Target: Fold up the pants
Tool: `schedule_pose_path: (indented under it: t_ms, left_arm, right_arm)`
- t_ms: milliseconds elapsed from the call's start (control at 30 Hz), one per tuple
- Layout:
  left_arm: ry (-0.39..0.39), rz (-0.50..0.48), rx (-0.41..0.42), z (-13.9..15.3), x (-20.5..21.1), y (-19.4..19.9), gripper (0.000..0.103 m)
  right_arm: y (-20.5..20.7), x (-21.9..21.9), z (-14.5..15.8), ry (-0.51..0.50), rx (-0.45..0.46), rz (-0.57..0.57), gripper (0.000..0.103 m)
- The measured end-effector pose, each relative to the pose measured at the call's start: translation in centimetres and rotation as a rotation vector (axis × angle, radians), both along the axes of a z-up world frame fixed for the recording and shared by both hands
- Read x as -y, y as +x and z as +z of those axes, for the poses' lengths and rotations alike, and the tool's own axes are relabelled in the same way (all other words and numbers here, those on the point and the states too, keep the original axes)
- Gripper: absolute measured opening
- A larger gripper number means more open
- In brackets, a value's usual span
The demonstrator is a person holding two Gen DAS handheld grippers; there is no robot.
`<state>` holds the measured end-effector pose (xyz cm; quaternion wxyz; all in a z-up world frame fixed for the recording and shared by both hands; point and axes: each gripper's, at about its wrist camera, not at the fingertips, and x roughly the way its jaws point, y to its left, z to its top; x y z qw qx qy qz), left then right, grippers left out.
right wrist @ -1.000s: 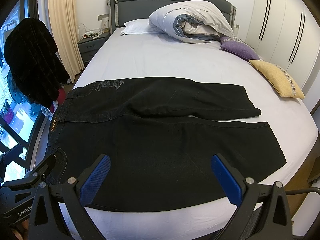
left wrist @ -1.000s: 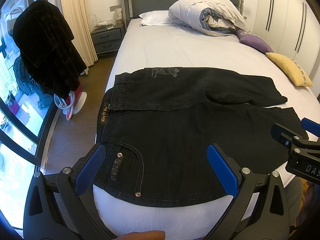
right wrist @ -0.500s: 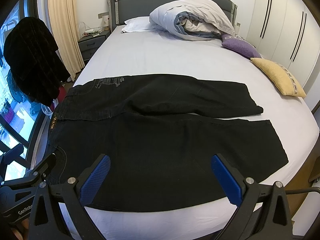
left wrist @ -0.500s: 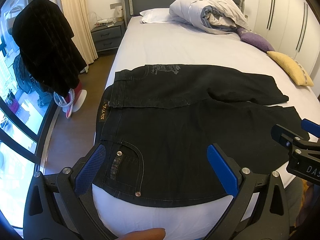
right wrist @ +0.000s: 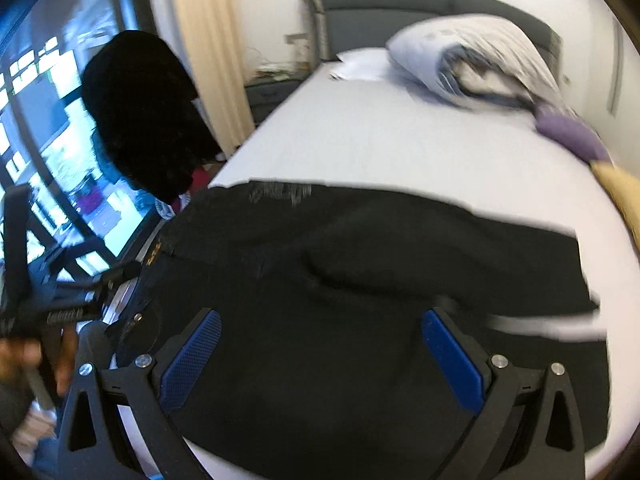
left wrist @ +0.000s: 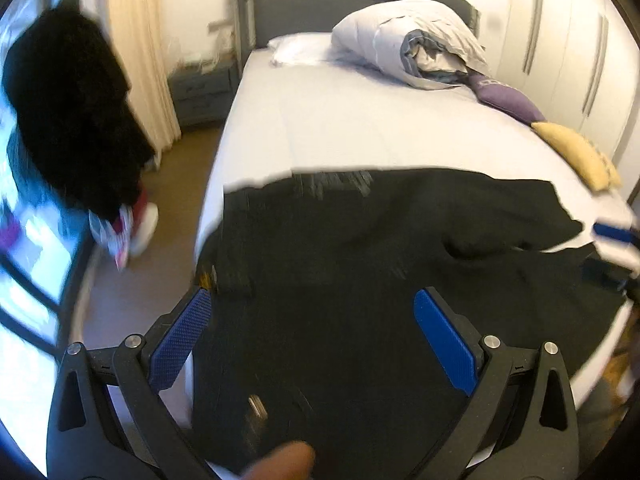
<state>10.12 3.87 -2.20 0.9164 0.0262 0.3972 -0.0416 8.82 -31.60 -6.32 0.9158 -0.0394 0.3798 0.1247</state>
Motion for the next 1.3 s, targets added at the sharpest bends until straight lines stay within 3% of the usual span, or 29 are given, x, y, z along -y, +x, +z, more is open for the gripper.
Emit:
schedule_pose_path:
  t_ms: [33,133,200,267,467,500,567,667,733,867,1000,1100,1167,1233,1300]
  left_arm:
    - [0.019,-0.041,0.000,-0.2,0.0,1.5,0.103]
    - [0.028,-0.148,-0.149,-1.7,0.0,7.0,0.103]
    - [0.018,-0.180,-0.144,-2.0,-0.4,10.5,0.103]
    - [0.056,-0.250,-0.119,-2.4,-0.3,14.1,0.103]
    - [0.096,-0.509,-0.249,-5.6,0.8,25.7,0.103]
    - [0.103,-0.554,-0.276,-6.3,1.1,27.1,0.101]
    - [0.111,-0.610,-0.350,-8.0,1.2,29.8,0.081]
    - [0.118,-0.657,-0.436,-10.0,1.1,32.9,0.067]
    - [0.094,-0.679,-0.486,-11.0,0.9,34.3,0.061]
    - [0.051,-0.737,-0.592,-13.1,1.2,35.8,0.061]
    - [-0.008,-0.714,-0.617,-13.8,0.7,37.4,0.060]
    - [-0.034,-0.705,-0.614,-13.9,0.6,37.7,0.041]
    - [-0.060,-0.701,-0.613,-13.8,0.7,37.6,0.019]
    - [-0.021,-0.686,-0.559,-12.8,0.3,35.3,0.011]
    - [0.038,-0.666,-0.474,-11.8,0.7,34.2,0.009]
  right_arm:
    - [1.4,0.6,0.5,0.009,0.015,0.045,0.103]
    - [4.8,1.6,1.1,0.006,0.020,0.126,0.103]
    - [7.4,1.9,1.0,-0.022,0.007,0.167,0.102]
    - [10.3,2.2,0.6,-0.025,-0.007,0.215,0.097]
    - [17.6,3.0,-2.0,-0.003,-0.070,0.309,0.085]
    - [18.7,3.2,-2.5,0.001,-0.076,0.307,0.085]
    - [20.0,3.7,-3.3,0.018,-0.087,0.310,0.085]
    - [21.6,4.1,-4.6,0.043,-0.109,0.311,0.085]
    - [22.4,4.1,-5.7,0.053,-0.131,0.326,0.085]
    - [23.4,4.0,-7.2,0.042,-0.161,0.345,0.085]
    - [23.9,3.4,-7.3,0.045,-0.175,0.351,0.083]
    - [24.2,2.9,-7.2,0.030,-0.185,0.380,0.081]
    - [24.5,2.6,-7.0,0.004,-0.193,0.406,0.079]
    - [24.9,2.2,-6.9,-0.024,-0.203,0.422,0.077]
    - [25.2,1.9,-6.9,-0.049,-0.206,0.442,0.077]
